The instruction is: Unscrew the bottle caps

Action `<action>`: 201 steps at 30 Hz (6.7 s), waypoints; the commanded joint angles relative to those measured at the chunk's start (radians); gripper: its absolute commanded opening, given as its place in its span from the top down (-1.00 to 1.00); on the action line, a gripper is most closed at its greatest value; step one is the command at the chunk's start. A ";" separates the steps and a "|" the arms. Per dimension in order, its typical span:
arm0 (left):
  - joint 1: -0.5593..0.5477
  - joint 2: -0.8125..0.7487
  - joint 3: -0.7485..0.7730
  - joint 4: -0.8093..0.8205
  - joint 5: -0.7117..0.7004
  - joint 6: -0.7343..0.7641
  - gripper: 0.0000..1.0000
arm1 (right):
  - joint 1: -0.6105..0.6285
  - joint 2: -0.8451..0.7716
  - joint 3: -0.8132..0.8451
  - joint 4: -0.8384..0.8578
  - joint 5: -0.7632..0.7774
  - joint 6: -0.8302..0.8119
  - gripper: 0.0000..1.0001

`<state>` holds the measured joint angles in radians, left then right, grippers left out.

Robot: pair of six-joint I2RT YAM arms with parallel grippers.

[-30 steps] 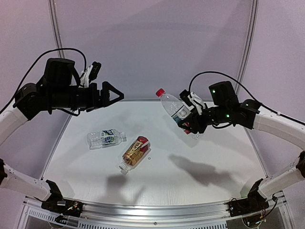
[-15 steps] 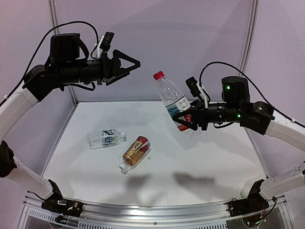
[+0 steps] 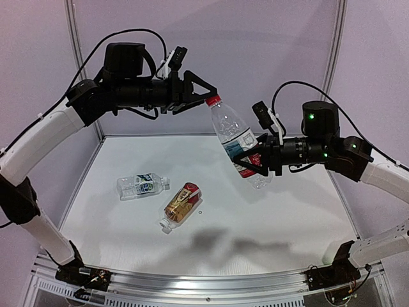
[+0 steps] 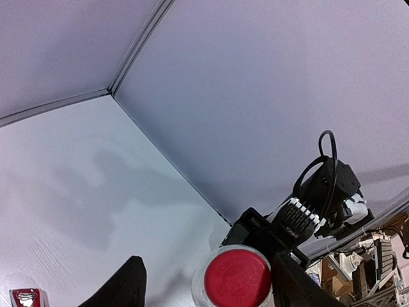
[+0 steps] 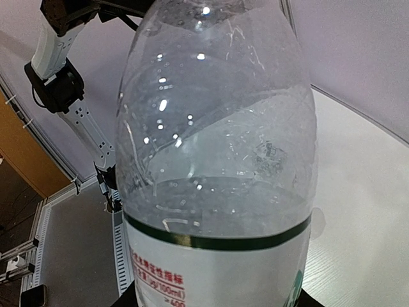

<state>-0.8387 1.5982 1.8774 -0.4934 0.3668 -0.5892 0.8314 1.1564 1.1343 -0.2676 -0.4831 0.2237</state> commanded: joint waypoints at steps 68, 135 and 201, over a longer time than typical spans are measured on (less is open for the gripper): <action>-0.083 -0.231 -0.068 0.001 -0.010 0.088 -0.35 | 0.183 0.127 0.100 0.245 -0.110 0.156 -0.06; -0.100 -0.034 0.197 -0.426 -0.438 -0.254 -0.97 | 0.233 0.249 0.161 -0.007 0.606 -0.049 0.08; -0.120 -0.096 0.056 -0.395 -0.457 -0.217 0.89 | 0.234 0.374 0.345 -0.086 0.670 -0.003 0.00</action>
<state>-0.9318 1.4448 1.9198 -0.6647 0.0822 -0.6090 1.0737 1.4445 1.3846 -0.1997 -0.2005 0.2558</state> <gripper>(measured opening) 0.297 0.503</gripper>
